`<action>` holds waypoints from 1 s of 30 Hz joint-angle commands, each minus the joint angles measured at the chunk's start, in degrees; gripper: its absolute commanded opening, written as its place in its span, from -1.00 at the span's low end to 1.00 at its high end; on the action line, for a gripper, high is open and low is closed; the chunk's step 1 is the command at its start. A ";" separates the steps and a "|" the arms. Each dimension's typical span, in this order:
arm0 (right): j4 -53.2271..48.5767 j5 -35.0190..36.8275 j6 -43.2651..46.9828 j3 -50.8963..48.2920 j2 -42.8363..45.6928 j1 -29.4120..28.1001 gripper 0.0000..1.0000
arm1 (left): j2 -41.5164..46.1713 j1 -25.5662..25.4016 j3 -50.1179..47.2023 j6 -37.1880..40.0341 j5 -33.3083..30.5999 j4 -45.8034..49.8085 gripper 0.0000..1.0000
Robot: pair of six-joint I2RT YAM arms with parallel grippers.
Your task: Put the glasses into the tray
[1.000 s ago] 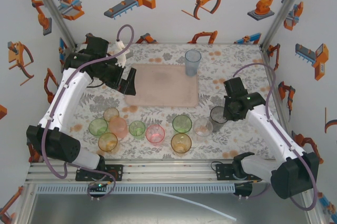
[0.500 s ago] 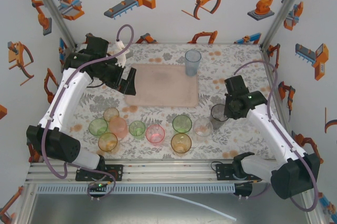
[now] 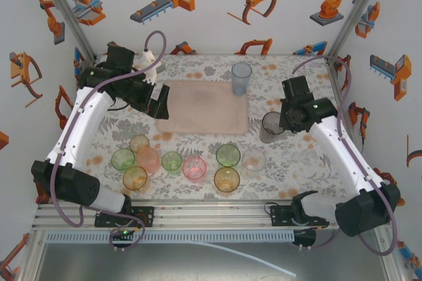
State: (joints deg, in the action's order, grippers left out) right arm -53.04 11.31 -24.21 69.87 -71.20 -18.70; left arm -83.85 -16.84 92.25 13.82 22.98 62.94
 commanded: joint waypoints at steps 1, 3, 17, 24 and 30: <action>2.59 -1.28 1.43 4.72 -3.37 0.26 -1.00 | 2.06 -0.16 0.00 0.42 -0.31 0.80 0.94; 3.26 -2.18 1.78 7.17 -5.75 0.30 -1.00 | 2.68 -0.18 -0.63 0.53 -0.63 0.48 0.94; 5.44 -5.93 2.13 26.98 -26.69 0.25 -1.00 | 6.08 0.67 -3.48 0.35 0.81 -0.96 0.94; 3.85 -6.91 1.97 35.94 -35.87 0.24 -1.00 | 6.49 0.86 -3.65 0.31 0.99 -0.89 0.94; 3.32 -7.24 2.21 38.88 -39.98 0.23 -1.00 | 6.17 1.07 -3.61 0.10 1.36 -0.98 0.94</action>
State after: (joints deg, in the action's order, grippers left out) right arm -48.75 4.91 -22.44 106.06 -110.34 -18.65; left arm -78.83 -16.08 88.99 13.82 22.65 62.13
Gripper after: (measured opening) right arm 0.119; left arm 0.972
